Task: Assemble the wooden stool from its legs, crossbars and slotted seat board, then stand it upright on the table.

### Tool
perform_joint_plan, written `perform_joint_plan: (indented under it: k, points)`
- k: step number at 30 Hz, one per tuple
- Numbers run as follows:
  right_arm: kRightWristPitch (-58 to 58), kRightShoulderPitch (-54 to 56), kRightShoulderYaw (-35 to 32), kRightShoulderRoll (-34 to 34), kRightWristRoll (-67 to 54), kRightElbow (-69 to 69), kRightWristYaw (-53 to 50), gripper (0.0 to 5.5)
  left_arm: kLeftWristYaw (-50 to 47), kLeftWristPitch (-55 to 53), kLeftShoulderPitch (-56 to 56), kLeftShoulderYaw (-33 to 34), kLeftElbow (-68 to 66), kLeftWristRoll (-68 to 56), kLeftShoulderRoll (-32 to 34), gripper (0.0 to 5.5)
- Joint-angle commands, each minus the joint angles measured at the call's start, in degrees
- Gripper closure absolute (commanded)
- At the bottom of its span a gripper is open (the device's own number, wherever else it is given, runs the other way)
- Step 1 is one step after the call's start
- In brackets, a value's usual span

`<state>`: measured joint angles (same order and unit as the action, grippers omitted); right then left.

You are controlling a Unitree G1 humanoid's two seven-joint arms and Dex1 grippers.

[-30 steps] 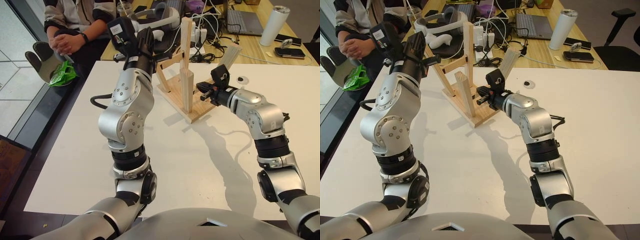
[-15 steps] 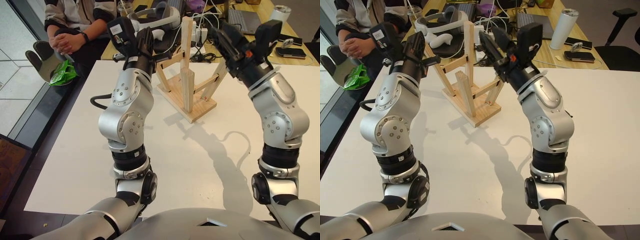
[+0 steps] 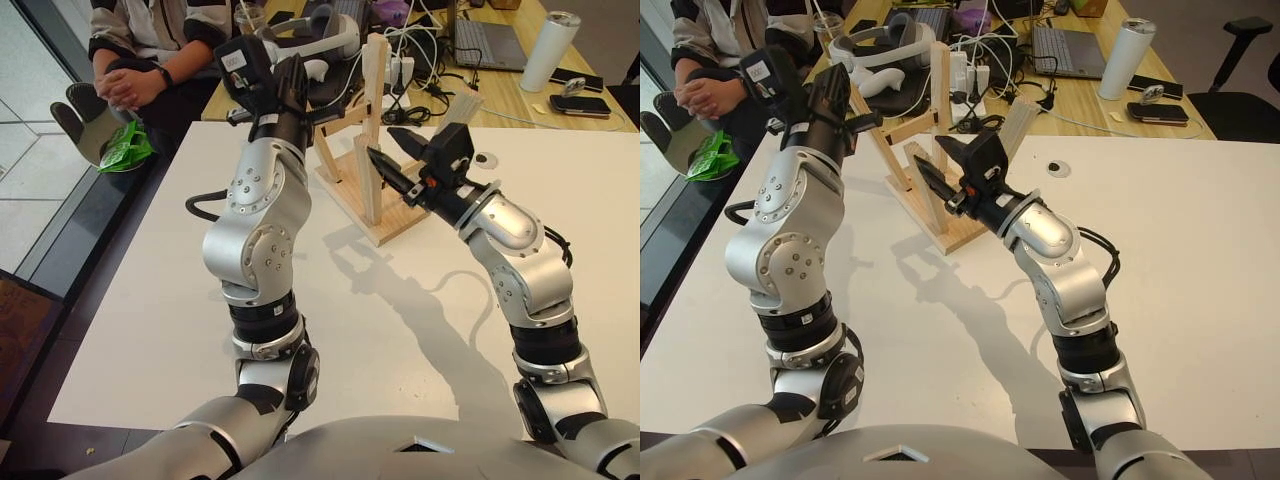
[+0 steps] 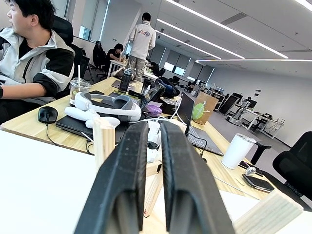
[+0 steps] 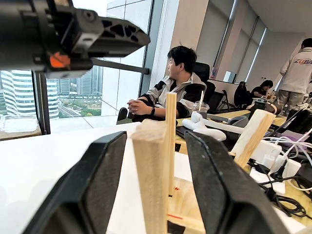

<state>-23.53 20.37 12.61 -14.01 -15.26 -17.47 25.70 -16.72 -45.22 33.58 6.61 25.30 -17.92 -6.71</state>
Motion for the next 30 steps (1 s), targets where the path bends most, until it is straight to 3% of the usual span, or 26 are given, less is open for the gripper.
perform_joint_plan:
  k: [1, 4, 7, 11, 16, 22, 30]
  points:
    - [0.6, -0.6, 0.4, 0.1, 0.9, 0.6, 0.6, 2.6, 0.0, 0.8, -0.4, -0.3, 0.3, 1.0, -0.3, 5.06]
    - [0.4, -0.8, 0.5, 0.7, 2.2, 1.6, -0.7, 2.06, 0.2, 1.1, -0.9, -0.4, 0.1, 1.4, -0.4, 5.06]
    - [-0.3, -0.4, 0.9, 1.6, 4.6, 4.2, -2.8, 1.96, 0.2, 2.3, -5.7, -1.7, 1.3, 3.1, 0.1, 5.06]
    - [-1.7, 0.6, -0.8, 5.6, 4.4, 7.8, -6.4, 1.96, 2.6, 4.2, -22.6, -8.6, 7.5, 9.1, 5.2, 5.06]
    - [-4.0, 1.2, -5.1, 10.9, 0.3, 7.9, -9.4, 2.71, 5.5, 5.9, -33.9, -12.4, 12.9, 12.9, 9.2, 5.06]
    - [-12.4, 2.6, -13.3, 17.7, -11.4, 4.1, -13.9, 3.8, 5.9, 6.7, -34.6, -13.2, 13.2, 14.7, 8.0, 5.06]
    - [-25.4, 3.3, -28.1, 25.2, -30.7, 0.0, -29.2, 3.96, 7.1, 6.6, -31.3, -10.4, 12.3, 15.8, 8.4, 5.06]
